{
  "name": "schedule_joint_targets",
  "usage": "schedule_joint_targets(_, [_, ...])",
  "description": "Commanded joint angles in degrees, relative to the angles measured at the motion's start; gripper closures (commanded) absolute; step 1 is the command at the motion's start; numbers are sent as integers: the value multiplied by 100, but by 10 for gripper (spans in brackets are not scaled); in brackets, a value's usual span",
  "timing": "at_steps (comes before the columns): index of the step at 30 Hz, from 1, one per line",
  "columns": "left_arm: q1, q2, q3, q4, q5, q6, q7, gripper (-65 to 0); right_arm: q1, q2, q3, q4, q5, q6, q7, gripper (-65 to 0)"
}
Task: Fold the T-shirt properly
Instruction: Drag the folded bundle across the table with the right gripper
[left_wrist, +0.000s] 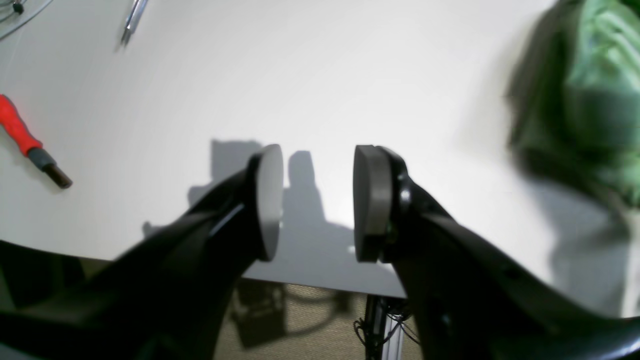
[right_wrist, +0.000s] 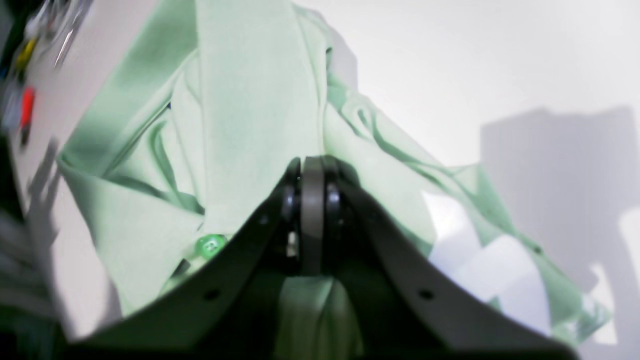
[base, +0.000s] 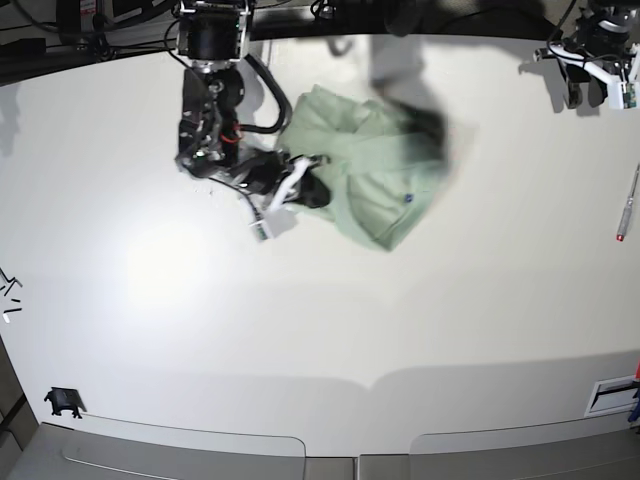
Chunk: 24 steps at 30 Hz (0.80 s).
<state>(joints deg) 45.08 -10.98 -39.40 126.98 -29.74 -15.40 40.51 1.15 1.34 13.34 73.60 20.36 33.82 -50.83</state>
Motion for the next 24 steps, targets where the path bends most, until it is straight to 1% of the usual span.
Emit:
schedule_joint_targets(1, [46,-48,-35,98,-72,-2,-114,-211,-9,186,256,-11,-459,-317,-376,0])
schedule_joint_targets(6, [46,-48,-35,98,-72,-2,-114,-211,-9,391,1392,-11,-92,-588,-304,0])
schedule_joint_targets(9, [44,-48,-35,98,-74,-2,-116,-211,-9,496,2028,-11,92,-603,-223,0])
schedule_joint_targets(11, [44,-50,-35,98,-74,-4,-118,-211,-7,579,2444,-11,319,-605,-179,0])
schedule_joint_targets(15, [42,-50,-35,98,-138,-9,-116,-211,105,699,3344,-11,1600,-706,-245,0])
schedule_joint_targets(17, [44,-50,-35,98,-229,-98,-116,-211,289,726,3779,11,1867,-664,-382,0])
schedule_joint_targets(20, [44,-48,-35,98,-341,-118,-116,-211,485,780,4124,42,2430,-256,-518,0])
schedule_joint_targets(24, [46,-48,-35,98,-376,-133,-116,-211,601,835,4096,175,3300,461,-815,0])
